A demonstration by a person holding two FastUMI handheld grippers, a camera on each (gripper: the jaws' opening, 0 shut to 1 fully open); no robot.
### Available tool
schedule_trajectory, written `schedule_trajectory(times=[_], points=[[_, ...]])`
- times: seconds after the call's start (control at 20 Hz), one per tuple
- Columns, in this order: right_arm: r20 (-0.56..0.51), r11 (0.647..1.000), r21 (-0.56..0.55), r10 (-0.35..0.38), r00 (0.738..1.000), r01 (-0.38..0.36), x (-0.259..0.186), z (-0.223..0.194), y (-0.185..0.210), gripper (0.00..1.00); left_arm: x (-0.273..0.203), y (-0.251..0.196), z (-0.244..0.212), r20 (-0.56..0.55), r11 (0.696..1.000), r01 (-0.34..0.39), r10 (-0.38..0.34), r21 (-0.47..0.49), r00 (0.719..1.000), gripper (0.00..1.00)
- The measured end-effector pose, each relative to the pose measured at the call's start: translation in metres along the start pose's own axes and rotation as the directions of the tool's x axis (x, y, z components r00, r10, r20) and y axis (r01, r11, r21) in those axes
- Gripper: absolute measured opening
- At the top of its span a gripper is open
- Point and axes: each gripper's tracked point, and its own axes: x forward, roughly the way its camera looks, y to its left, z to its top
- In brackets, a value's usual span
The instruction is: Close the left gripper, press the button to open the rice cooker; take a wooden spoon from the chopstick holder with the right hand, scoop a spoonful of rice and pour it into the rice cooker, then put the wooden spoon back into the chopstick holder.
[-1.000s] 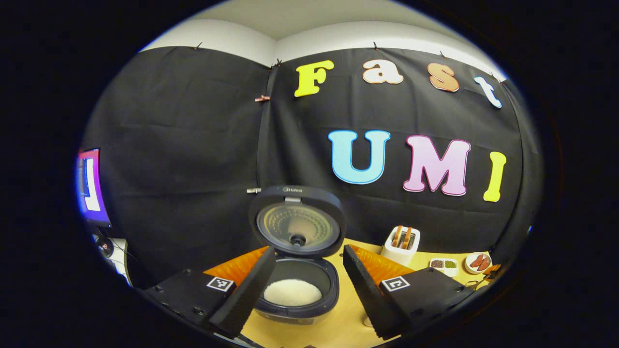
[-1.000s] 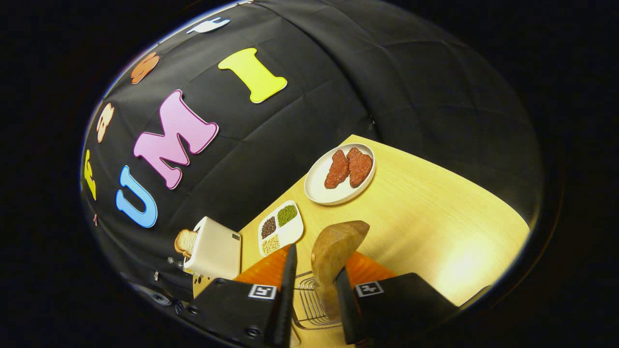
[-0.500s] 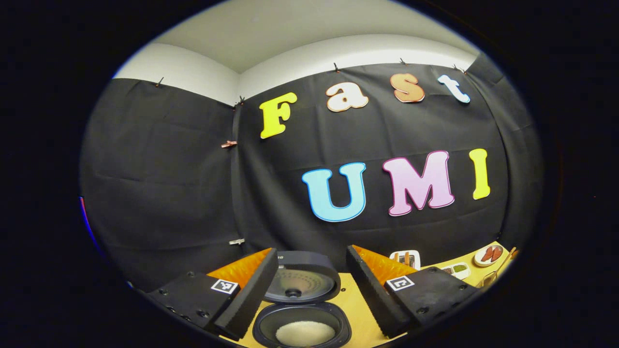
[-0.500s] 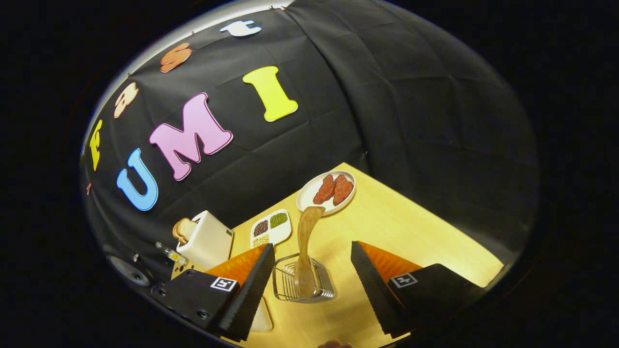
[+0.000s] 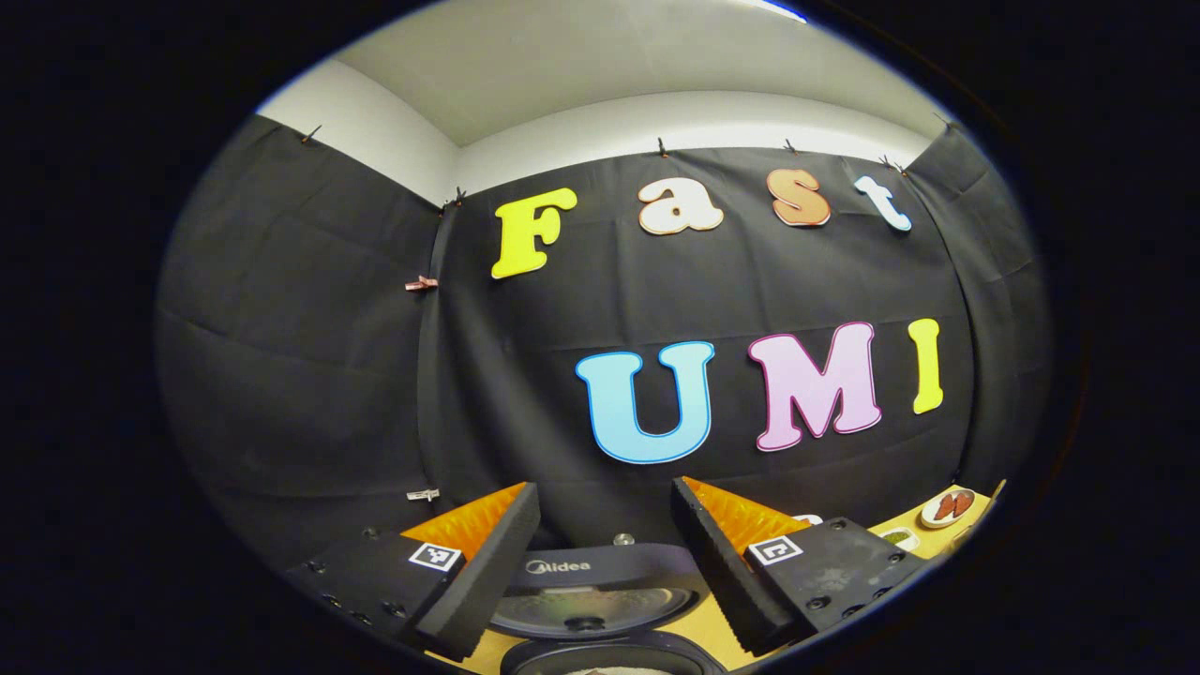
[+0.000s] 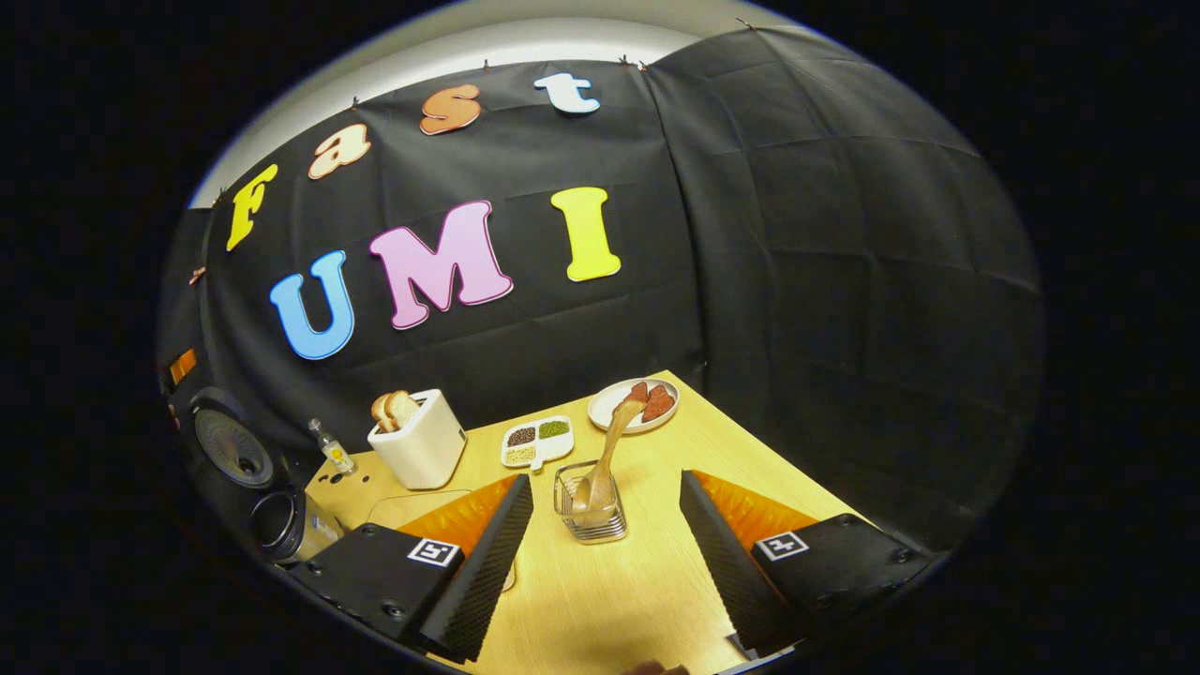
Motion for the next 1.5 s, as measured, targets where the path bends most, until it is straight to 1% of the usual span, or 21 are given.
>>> schedule_trajectory(times=[0.05, 0.1, 0.15, 0.2, 0.25, 0.3, 0.35, 0.4, 0.45, 0.5, 0.55, 0.65, 0.85, 1.0, 1.15, 1.25, 1.35, 1.4, 1.45, 1.5], points=[[0.002, 1.000, -0.007, 0.003, 1.000, -0.003, -0.009, 0.000, 0.005, 0.99, 0.006, 0.005, -0.008, -0.009, 1.000, -0.001, 0.001, -0.011, 1.000, 0.95], [0.008, 1.000, -0.018, 0.002, 1.000, -0.002, -0.017, 0.001, 0.009, 0.99, 0.012, 0.010, -0.015, -0.020, 1.000, -0.001, 0.001, -0.021, 1.000, 0.95], [0.018, 0.999, -0.033, -0.003, 1.000, 0.004, -0.023, 0.002, 0.011, 0.98, 0.017, 0.013, -0.021, -0.034, 1.000, 0.005, -0.006, -0.029, 0.999, 0.99], [0.029, 0.999, -0.040, -0.006, 1.000, 0.007, -0.028, 0.004, 0.015, 0.98, 0.021, 0.015, -0.028, -0.052, 0.999, 0.008, -0.010, -0.034, 0.999, 0.99], [0.037, 0.999, -0.040, -0.005, 0.999, 0.006, -0.034, 0.005, 0.019, 0.98, 0.024, 0.016, -0.036, -0.075, 0.999, 0.011, -0.013, -0.039, 0.997, 0.95], [0.043, 0.999, -0.037, -0.002, 0.999, 0.004, -0.028, 0.004, 0.024, 0.98, 0.025, 0.016, -0.044, -0.106, 0.999, 0.012, -0.016, -0.044, 0.994, 0.99], [0.044, 0.999, -0.034, 0.000, 0.999, 0.001, -0.032, 0.002, 0.029, 0.99, 0.023, 0.016, -0.053, -0.133, 0.999, 0.007, -0.013, -0.047, 0.991, 0.95], [0.042, 1.000, -0.031, 0.004, 0.999, -0.003, -0.035, -0.001, 0.033, 0.99, 0.020, 0.015, -0.050, -0.127, 0.999, 0.013, -0.018, -0.039, 0.992, 0.98], [0.036, 1.000, -0.029, 0.011, 0.999, -0.010, -0.037, -0.004, 0.037, 0.99, 0.021, 0.011, -0.053, -0.147, 0.999, 0.013, -0.018, -0.033, 0.989, 1.00], [0.030, 0.999, -0.027, 0.017, 0.999, -0.016, -0.038, -0.008, 0.043, 0.99, 0.018, 0.012, -0.054, -0.160, 0.999, 0.013, -0.017, -0.030, 0.987, 0.99], [0.022, 0.999, -0.027, 0.025, 0.999, -0.024, -0.038, -0.013, 0.048, 0.99, 0.012, 0.011, -0.054, -0.168, 0.999, 0.012, -0.019, -0.040, 0.986, 1.00], [0.007, 0.999, -0.027, 0.041, 0.999, -0.041, -0.040, -0.024, 0.059, 0.99, -0.003, 0.009, -0.056, -0.202, 0.998, 0.010, -0.021, -0.057, 0.979, 1.00], [-0.016, 0.996, -0.020, 0.090, 0.996, -0.090, -0.039, -0.041, 0.087, 0.99, -0.048, -0.003, -0.070, -0.297, 0.996, 0.006, -0.031, -0.084, 0.954, 1.00], [-0.047, 0.992, -0.015, 0.124, 0.991, -0.125, -0.037, -0.057, 0.104, 0.99, -0.084, -0.014, -0.086, -0.319, 0.997, 0.024, -0.045, -0.067, 0.947, 1.00], [-0.062, 0.988, 0.000, 0.152, 0.986, -0.152, -0.036, -0.065, 0.118, 0.99, -0.120, -0.022, -0.115, -0.376, 0.995, 0.034, -0.069, -0.097, 0.924, 1.00], [-0.067, 0.986, -0.002, 0.166, 0.984, -0.166, -0.035, -0.070, 0.123, 0.99, -0.135, -0.028, -0.136, -0.411, 0.993, 0.042, -0.083, -0.108, 0.908, 1.00], [-0.081, 0.985, -0.014, 0.171, 0.982, -0.173, -0.037, -0.077, 0.126, 0.99, -0.146, -0.029, -0.163, -0.459, 0.992, 0.042, -0.094, -0.122, 0.884, 1.00], [-0.085, 0.985, -0.020, 0.171, 0.982, -0.173, -0.037, -0.078, 0.126, 0.98, -0.151, -0.028, -0.181, -0.491, 0.990, 0.032, -0.096, -0.138, 0.866, 0.99], [-0.087, 0.985, -0.022, 0.170, 0.982, -0.173, -0.038, -0.079, 0.126, 0.98, -0.154, -0.027, -0.192, -0.506, 0.989, 0.027, -0.096, -0.142, 0.857, 1.00], [-0.090, 0.985, -0.022, 0.168, 0.982, -0.171, -0.039, -0.081, 0.125, 0.98, -0.158, -0.027, -0.202, -0.518, 0.991, 0.031, -0.096, -0.132, 0.850, 0.97]])
